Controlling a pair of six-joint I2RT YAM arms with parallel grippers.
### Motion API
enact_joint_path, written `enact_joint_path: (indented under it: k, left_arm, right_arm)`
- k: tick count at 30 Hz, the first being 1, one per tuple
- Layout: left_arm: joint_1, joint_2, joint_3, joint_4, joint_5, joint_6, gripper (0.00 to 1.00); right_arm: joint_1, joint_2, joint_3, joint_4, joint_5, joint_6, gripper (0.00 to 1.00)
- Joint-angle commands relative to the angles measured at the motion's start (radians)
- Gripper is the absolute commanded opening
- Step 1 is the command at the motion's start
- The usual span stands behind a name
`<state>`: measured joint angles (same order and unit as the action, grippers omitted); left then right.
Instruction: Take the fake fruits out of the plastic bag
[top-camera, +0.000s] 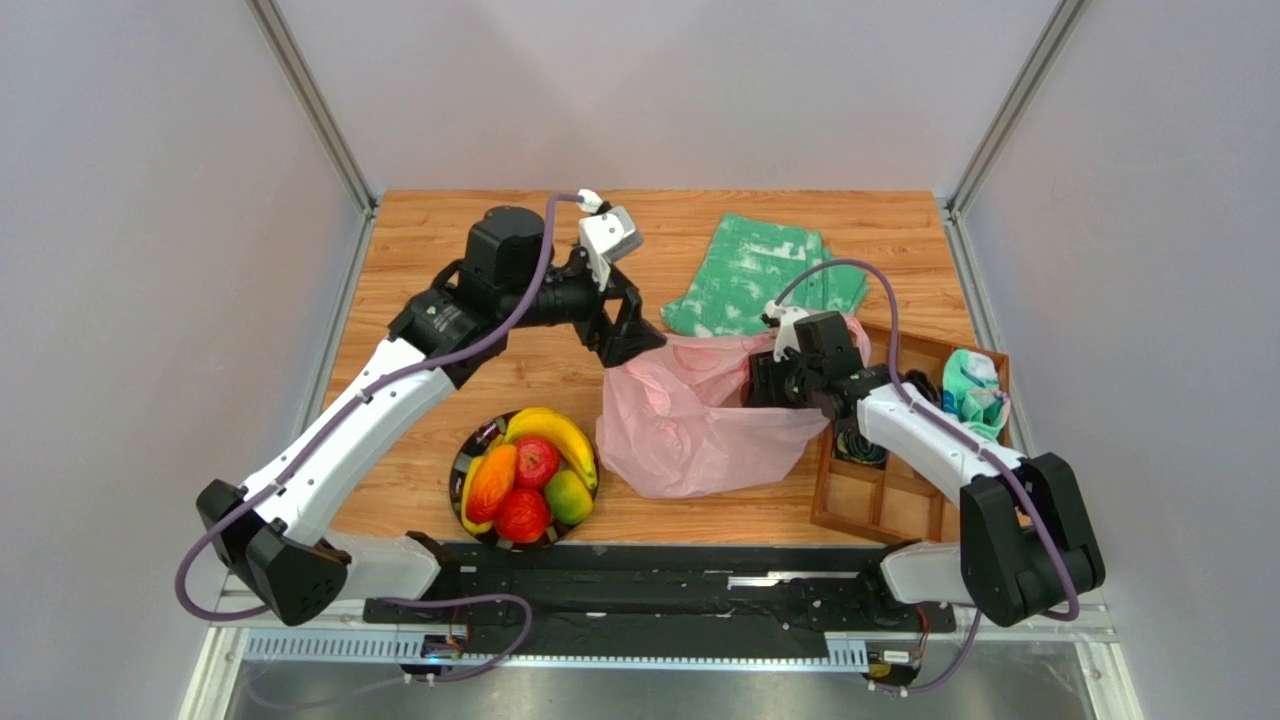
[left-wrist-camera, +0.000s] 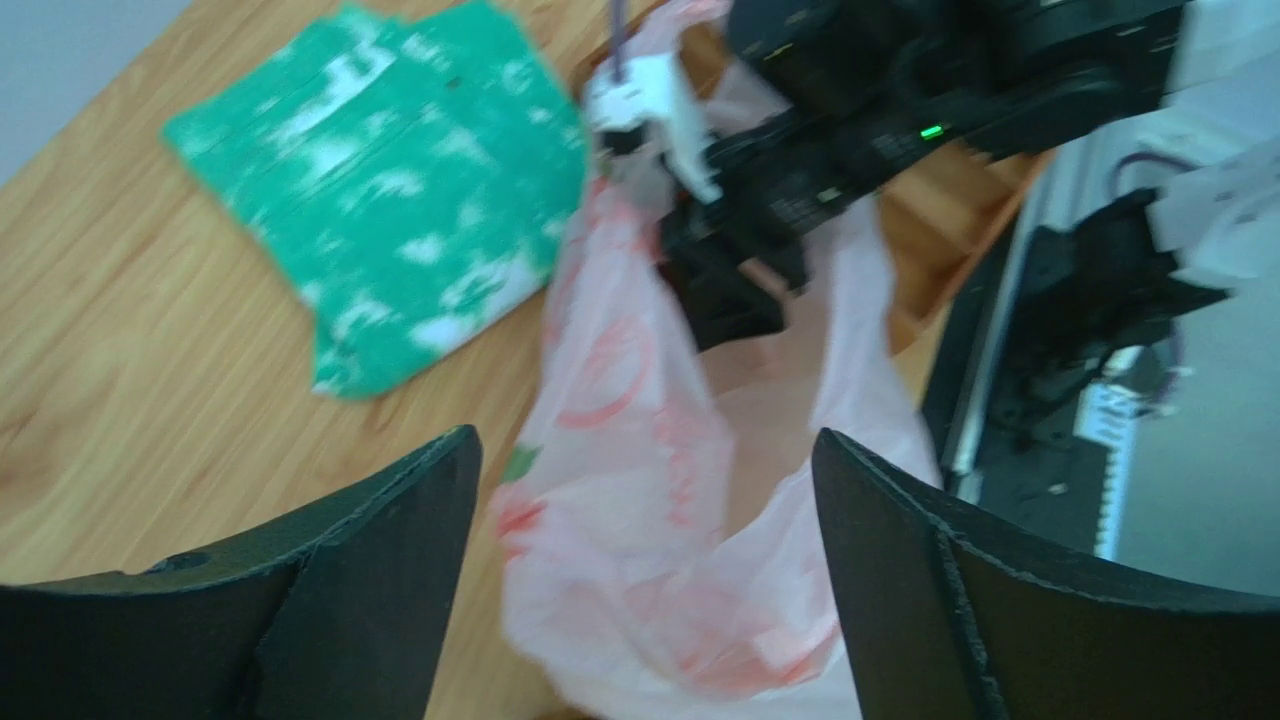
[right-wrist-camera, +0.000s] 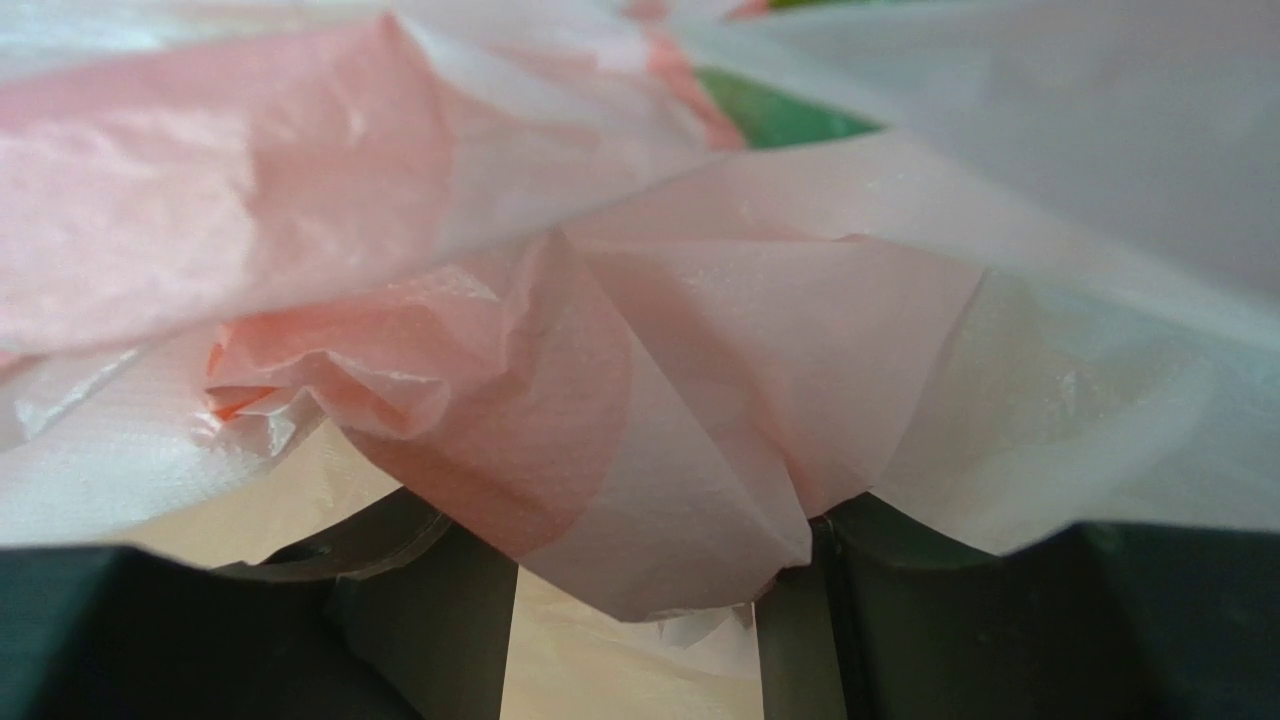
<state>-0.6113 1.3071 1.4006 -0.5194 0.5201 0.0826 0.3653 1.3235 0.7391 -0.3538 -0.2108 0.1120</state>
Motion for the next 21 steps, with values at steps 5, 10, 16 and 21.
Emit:
enact_joint_path:
  k: [5,10,16,21]
  left_arm:
    - [-0.246,0.164,-0.132,0.193,-0.02,-0.227,0.59]
    - [-0.257,0.285,-0.175,0.232,-0.135,-0.285,0.5]
    - [-0.265,0.438,-0.23,0.26,-0.219,-0.411,0.47]
    - [-0.265,0.53,-0.224,0.245,-0.278,-0.463,0.47]
  right_arm:
    - [-0.008,0.013,0.097,0.021,-0.027,-0.005,0.09]
    - [-0.022,-0.02,0.106,0.015,-0.055,0.014,0.09]
    - [-0.088,-0.072,0.016,0.084,-0.223,0.089,0.09]
    - [-0.117,-0.066,-0.044,0.107,-0.41,0.094,0.11]
